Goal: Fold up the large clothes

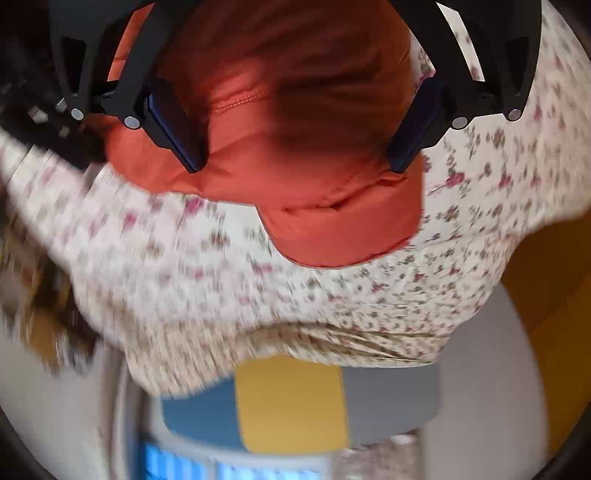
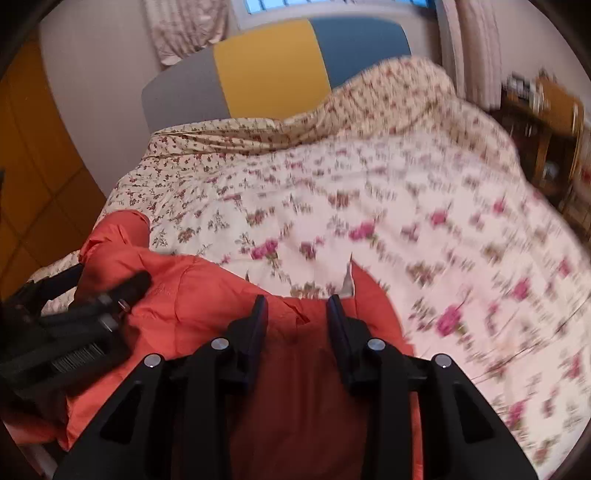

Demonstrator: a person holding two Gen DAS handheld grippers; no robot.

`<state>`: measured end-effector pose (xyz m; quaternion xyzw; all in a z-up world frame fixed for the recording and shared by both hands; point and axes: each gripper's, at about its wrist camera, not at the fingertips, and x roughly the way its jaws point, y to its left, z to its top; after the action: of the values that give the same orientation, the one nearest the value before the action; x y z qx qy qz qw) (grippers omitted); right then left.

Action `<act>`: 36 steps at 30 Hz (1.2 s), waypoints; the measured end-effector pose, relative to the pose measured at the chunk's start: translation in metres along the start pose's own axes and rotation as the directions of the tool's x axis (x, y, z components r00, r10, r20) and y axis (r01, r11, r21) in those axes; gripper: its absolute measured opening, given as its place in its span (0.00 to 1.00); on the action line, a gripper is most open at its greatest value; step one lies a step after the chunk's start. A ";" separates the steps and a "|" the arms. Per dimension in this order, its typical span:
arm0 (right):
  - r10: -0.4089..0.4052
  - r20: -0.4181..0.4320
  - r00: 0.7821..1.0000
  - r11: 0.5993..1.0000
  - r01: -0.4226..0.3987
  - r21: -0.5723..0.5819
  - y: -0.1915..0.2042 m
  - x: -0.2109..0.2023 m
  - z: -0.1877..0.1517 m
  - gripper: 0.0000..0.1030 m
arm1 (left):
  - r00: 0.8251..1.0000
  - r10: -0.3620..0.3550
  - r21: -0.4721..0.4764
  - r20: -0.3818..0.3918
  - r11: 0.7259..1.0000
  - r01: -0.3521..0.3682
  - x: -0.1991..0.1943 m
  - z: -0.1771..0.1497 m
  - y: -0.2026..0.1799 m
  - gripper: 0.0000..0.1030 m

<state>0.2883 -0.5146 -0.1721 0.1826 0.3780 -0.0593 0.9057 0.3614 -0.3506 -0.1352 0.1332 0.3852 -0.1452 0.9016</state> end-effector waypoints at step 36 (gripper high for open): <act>-0.074 0.197 0.978 0.997 0.073 0.015 -0.002 -0.052 -0.062 0.57 | 0.969 -0.050 0.065 0.242 0.997 0.036 -0.073 -0.104 -0.026 0.97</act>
<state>0.2103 -0.4950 -0.1759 0.1653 0.2925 -0.1121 0.9352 0.2352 -0.3257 -0.1544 0.1329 0.2699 -0.1914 0.9343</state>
